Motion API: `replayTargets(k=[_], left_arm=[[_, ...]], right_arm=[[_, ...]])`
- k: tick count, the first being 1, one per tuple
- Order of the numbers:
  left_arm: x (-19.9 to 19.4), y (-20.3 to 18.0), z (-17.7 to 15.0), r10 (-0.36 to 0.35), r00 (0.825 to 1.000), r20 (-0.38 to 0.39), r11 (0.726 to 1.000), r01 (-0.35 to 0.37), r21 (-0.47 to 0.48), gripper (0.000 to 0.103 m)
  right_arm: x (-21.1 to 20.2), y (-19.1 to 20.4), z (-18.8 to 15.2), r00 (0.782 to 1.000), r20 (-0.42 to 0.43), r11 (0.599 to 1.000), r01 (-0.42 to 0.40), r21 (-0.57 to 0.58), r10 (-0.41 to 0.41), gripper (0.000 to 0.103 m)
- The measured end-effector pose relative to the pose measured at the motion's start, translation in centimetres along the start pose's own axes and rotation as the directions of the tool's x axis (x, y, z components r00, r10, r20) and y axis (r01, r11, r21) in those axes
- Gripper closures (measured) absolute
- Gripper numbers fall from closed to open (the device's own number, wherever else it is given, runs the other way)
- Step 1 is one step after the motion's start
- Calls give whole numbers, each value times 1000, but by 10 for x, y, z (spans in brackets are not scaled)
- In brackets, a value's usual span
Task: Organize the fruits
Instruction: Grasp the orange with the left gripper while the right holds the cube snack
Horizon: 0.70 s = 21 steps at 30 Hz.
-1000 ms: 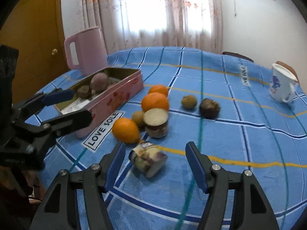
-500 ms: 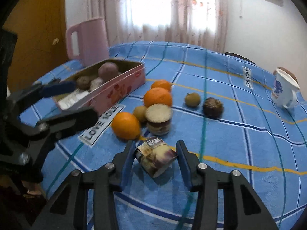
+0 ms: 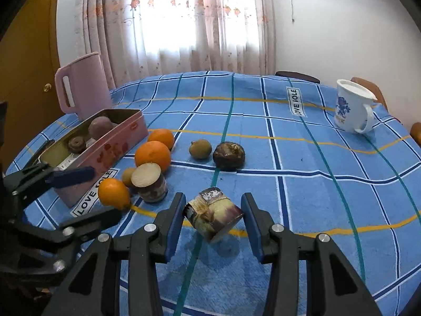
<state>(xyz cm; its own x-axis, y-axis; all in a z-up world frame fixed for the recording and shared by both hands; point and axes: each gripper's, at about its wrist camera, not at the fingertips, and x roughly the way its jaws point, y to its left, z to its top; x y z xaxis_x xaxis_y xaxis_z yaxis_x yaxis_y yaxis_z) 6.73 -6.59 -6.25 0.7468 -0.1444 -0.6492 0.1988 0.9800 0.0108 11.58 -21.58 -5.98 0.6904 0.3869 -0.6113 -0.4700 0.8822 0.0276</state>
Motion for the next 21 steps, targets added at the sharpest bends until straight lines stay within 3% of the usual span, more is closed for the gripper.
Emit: replayTargets(k=[8, 13, 15, 21], left_arm=[[15, 1, 8, 41, 998, -44, 999, -40, 21, 45], [18, 4, 8, 52, 997, -59, 998, -51, 26, 51], [16, 6, 6, 60, 997, -56, 998, -59, 27, 59], [21, 8, 5, 49, 995, -89, 998, -45, 42, 60]], right_arm=[[-1, -1, -2, 1000, 4, 1000, -19, 6, 19, 57], [-1, -2, -2, 1000, 6, 1000, -18, 8, 17, 57], [-1, -2, -2, 1000, 8, 1000, -17, 7, 17, 57], [0, -2, -2, 1000, 4, 1000, -15, 3, 15, 57]])
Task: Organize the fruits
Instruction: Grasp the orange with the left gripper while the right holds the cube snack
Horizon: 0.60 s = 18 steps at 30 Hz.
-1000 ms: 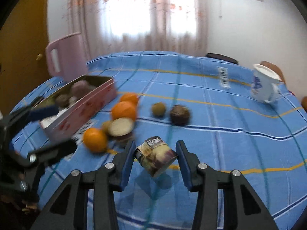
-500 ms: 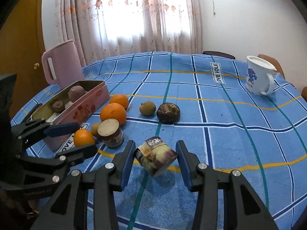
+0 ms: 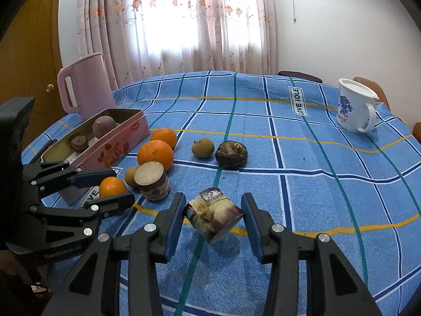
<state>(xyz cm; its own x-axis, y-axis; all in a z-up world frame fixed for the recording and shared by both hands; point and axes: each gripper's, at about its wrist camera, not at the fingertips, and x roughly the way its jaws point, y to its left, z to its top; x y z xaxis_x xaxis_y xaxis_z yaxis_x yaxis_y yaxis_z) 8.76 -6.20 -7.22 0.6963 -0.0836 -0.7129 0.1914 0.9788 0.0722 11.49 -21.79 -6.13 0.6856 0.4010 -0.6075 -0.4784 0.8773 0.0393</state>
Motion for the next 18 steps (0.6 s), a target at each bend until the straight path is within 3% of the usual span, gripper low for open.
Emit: replayTargets(k=[4, 9, 18], left_arm=[[-2, 1, -1, -9, 1000, 6, 1000, 9, 0, 61], [-9, 5, -8, -81, 996, 48, 996, 83, -44, 61], [-23, 4, -10, -74, 986, 149, 993, 86, -77, 61]], right_arm=[[-1, 0, 0, 1000, 4, 1000, 1, 1, -1, 57], [-5, -2, -1, 999, 34, 1000, 2, 3, -2, 57], [-18, 4, -3, 994, 114, 1000, 7, -29, -3, 57]])
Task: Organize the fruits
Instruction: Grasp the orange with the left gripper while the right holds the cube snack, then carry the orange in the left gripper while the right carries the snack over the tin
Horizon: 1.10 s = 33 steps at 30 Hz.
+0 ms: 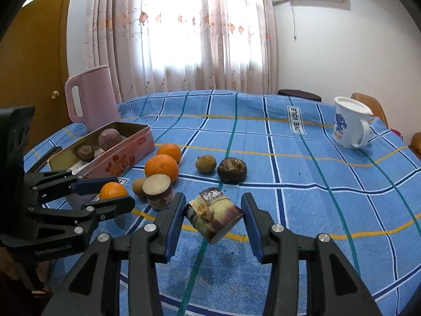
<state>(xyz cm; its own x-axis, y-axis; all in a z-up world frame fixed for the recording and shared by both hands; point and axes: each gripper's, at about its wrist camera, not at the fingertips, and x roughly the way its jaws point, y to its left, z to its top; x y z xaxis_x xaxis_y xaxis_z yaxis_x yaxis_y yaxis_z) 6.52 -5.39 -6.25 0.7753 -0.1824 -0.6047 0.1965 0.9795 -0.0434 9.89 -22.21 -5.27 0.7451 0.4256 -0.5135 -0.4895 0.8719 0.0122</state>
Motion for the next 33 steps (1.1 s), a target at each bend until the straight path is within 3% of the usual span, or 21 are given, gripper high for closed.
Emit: replayTargets(k=[33], left_arm=[[-30, -5, -2, 67, 981, 179, 997, -72, 18, 61]], right_arm=[[-26, 12, -6, 985, 172, 997, 6, -71, 6, 57]])
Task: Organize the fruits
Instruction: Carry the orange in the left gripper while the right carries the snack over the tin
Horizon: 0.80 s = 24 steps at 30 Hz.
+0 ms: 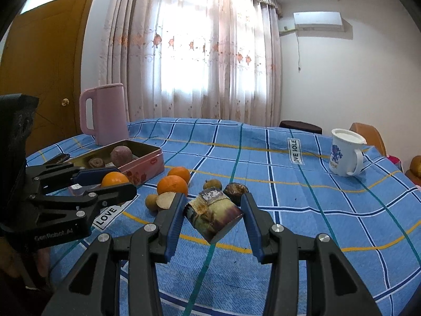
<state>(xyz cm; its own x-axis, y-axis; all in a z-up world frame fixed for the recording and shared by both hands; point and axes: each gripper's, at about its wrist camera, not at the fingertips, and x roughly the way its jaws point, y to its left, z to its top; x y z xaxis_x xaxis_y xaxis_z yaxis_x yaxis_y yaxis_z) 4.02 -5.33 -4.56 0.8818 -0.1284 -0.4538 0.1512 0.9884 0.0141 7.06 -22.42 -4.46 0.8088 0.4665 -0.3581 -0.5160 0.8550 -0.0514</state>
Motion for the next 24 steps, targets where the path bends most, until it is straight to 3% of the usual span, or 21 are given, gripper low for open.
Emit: replayTargets(k=[12, 24], left_arm=[[-13, 1, 5, 15, 999, 46, 1000, -15, 8, 61], [-25, 32, 13, 49, 997, 65, 998, -46, -42, 61]], right_arm=[[-3, 1, 5, 999, 24, 999, -47, 11, 46, 57], [13, 27, 45, 993, 23, 993, -113, -39, 114, 57]])
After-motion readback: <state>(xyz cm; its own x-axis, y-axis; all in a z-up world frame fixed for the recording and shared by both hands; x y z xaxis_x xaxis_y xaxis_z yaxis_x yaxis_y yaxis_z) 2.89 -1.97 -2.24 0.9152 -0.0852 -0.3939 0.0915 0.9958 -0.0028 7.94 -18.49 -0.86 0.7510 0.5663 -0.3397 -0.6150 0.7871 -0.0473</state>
